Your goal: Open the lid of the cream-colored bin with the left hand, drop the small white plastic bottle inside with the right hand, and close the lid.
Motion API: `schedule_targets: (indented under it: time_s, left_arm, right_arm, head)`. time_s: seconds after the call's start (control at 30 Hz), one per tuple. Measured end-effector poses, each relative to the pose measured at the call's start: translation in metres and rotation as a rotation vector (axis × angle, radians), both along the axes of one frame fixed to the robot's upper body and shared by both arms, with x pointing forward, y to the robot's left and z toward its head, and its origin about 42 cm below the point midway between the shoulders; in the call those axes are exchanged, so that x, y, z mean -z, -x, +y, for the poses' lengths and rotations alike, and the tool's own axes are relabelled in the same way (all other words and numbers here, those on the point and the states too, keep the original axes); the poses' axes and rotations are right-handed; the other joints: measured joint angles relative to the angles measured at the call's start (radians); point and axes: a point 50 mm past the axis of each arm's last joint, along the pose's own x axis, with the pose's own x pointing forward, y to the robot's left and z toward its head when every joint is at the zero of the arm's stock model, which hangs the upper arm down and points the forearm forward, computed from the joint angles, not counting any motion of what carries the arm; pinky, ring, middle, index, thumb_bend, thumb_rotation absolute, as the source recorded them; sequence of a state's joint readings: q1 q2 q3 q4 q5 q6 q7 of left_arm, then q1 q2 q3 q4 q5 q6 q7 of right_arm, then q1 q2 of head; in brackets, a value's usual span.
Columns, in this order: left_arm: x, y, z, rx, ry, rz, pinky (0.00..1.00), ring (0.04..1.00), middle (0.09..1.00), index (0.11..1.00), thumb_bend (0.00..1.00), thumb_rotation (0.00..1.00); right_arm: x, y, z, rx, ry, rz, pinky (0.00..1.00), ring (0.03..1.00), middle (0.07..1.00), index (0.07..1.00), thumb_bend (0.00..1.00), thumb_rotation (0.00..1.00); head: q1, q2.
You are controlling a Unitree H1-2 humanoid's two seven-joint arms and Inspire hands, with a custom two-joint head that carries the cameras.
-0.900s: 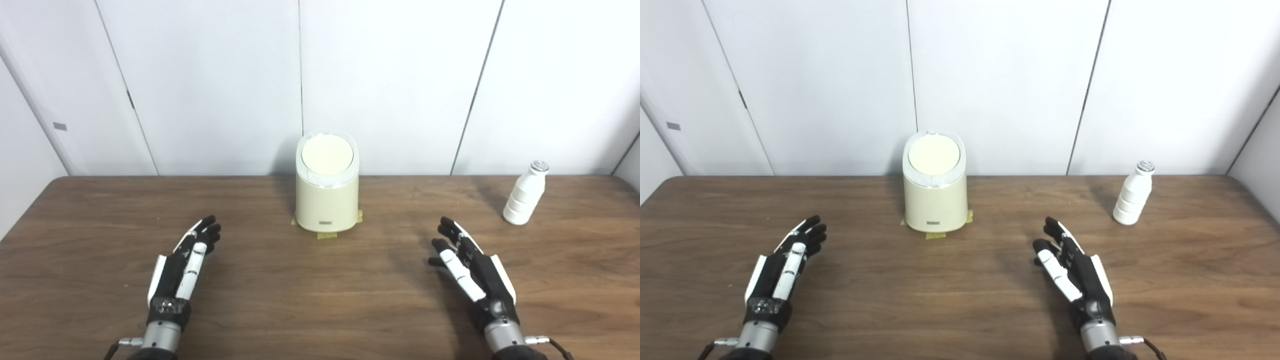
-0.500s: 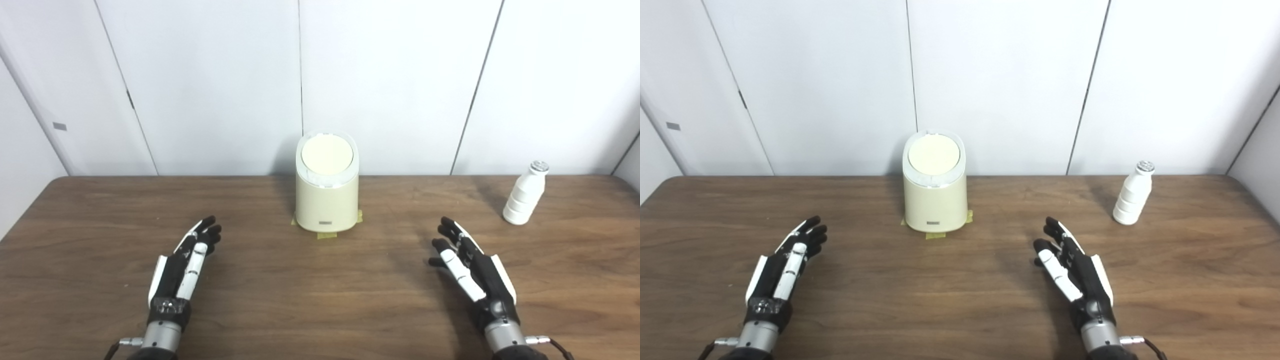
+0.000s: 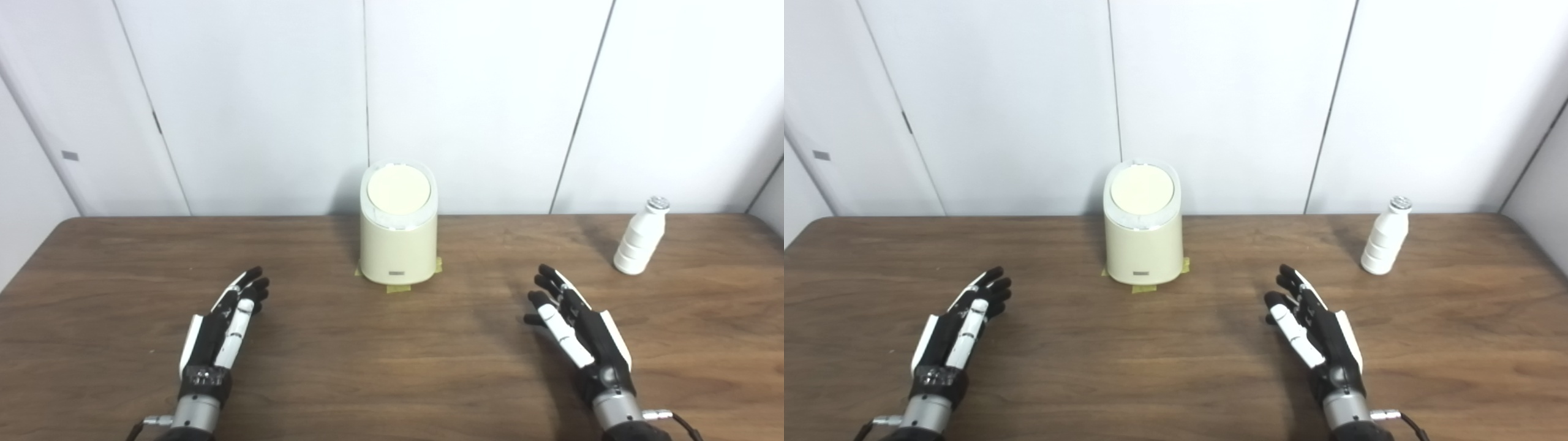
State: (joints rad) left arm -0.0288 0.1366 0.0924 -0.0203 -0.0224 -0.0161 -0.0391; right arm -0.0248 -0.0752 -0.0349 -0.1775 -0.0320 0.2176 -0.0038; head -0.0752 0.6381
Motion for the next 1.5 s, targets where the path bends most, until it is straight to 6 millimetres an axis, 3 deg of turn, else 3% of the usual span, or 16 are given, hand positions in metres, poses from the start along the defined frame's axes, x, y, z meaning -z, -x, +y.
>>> schedule_targets:
  time_s: [0.1,0.3,0.57,0.67,0.83,1.0,1.23,1.5]
  left_arm:
    - [-0.001,0.002,0.001,-0.005,0.003,-0.001,0.88,0.869,0.857,0.919,0.49,0.53]
    - [-0.004,0.006,0.007,-0.040,0.042,-0.006,0.88,0.880,0.870,0.905,0.61,0.43]
    - [-0.014,0.003,0.008,-0.051,0.109,0.018,0.80,0.845,0.864,0.895,0.66,0.33]
    - [-0.030,-0.008,0.005,-0.042,0.092,0.001,0.81,0.838,0.847,0.871,0.71,0.25]
    - [-0.069,-0.043,-0.002,-0.025,0.002,-0.073,0.85,0.824,0.838,0.862,0.81,0.17]
    - [-0.102,-0.070,-0.021,0.004,-0.021,-0.120,0.79,0.811,0.839,0.866,0.88,0.16]
    - [-0.124,-0.090,-0.042,0.036,-0.087,-0.139,0.77,0.823,0.846,0.867,0.87,0.13]
    - [-0.140,-0.127,-0.066,0.079,-0.166,-0.139,0.77,0.826,0.838,0.851,0.87,0.09]
  right_arm:
    - [-0.003,0.001,0.000,0.001,0.000,-0.005,0.67,0.848,0.912,0.892,0.43,0.65]
    - [-0.004,0.001,-0.001,0.013,0.017,-0.011,0.64,0.824,0.901,0.889,0.43,0.56]
    - [-0.002,0.000,0.003,0.030,0.048,-0.009,0.65,0.805,0.880,0.880,0.47,0.55]
    - [-0.001,-0.001,0.005,0.029,0.062,-0.005,0.65,0.804,0.875,0.879,0.49,0.56]
    - [-0.002,-0.006,0.009,0.029,0.072,-0.008,0.65,0.804,0.878,0.885,0.51,0.55]
    - [-0.002,-0.006,0.009,0.029,0.078,-0.012,0.64,0.802,0.875,0.886,0.52,0.52]
    - [-0.003,-0.006,0.009,0.030,0.077,-0.014,0.65,0.807,0.881,0.887,0.51,0.49]
    - [-0.002,-0.008,0.009,0.029,0.062,-0.018,0.66,0.818,0.886,0.889,0.50,0.47]
  head:
    - [0.009,0.000]
    - [0.005,-0.011]
    - [-0.003,-0.023]
    - [-0.005,-0.026]
    - [-0.003,-0.031]
    - [-0.002,-0.031]
    - [0.005,-0.031]
    - [0.011,-0.037]
